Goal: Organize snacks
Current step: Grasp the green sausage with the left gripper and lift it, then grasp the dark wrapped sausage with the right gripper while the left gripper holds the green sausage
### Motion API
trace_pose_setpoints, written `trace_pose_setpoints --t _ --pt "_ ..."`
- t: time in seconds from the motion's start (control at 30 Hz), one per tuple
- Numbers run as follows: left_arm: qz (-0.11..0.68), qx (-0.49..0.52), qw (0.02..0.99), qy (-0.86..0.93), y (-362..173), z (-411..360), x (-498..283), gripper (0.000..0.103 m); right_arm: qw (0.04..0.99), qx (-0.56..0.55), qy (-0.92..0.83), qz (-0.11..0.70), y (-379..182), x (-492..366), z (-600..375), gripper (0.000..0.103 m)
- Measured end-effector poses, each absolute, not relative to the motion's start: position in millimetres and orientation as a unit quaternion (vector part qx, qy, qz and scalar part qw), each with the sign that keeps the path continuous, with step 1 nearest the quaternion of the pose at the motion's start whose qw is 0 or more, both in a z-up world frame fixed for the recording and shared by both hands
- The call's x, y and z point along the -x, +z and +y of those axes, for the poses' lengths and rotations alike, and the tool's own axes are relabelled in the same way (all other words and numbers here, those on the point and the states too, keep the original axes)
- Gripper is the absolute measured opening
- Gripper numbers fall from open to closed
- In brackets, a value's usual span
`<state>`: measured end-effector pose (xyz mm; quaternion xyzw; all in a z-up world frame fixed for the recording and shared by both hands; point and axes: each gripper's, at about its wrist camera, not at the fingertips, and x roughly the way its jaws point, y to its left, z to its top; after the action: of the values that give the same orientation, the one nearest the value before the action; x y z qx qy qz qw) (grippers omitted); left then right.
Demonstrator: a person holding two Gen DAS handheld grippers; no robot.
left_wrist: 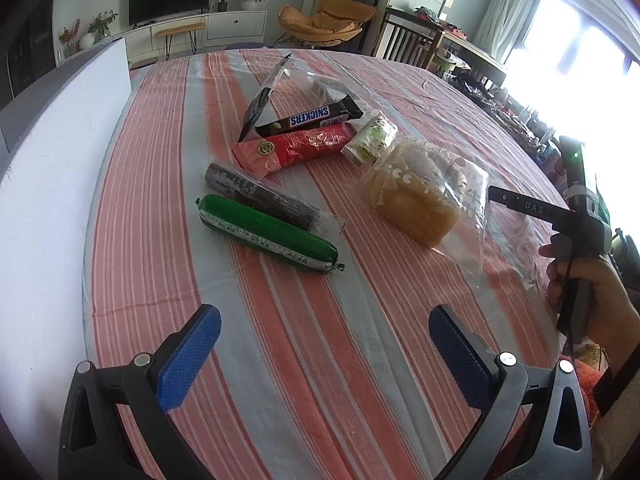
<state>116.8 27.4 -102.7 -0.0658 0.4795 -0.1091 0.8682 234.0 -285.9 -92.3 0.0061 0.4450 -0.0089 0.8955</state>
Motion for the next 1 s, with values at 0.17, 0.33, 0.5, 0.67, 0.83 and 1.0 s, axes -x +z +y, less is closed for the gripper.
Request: trace_pose_setpoints --t 0.17,0.33,0.5,0.67,0.83,1.0 --pt "0.501 0.109 0.857 -0.050 -101 43 -154 0.103 0.896 -0.006 -0.009 0.445 -92 -234 -287 0.097" --pt "0.534 0.099 0.839 0.029 -127 47 -187 0.101 0.895 -0.006 -0.009 0.445 -92 -234 -286 0.097" --pt "0.515 0.006 0.853 0.086 -116 47 -165 0.100 0.895 -0.006 -0.009 0.445 -92 -234 -286 0.097" --pt "0.522 0.017 0.850 0.065 -117 52 -167 0.097 0.895 -0.006 -0.009 0.445 -92 -234 -286 0.097" --pt "0.511 0.030 0.858 0.029 -115 46 -166 0.022 0.893 -0.009 -0.013 0.450 -89 -229 -289 0.094" --pt "0.491 0.066 0.869 -0.017 -86 48 -132 0.022 0.915 -0.039 0.106 0.387 -18 -188 -241 0.094"
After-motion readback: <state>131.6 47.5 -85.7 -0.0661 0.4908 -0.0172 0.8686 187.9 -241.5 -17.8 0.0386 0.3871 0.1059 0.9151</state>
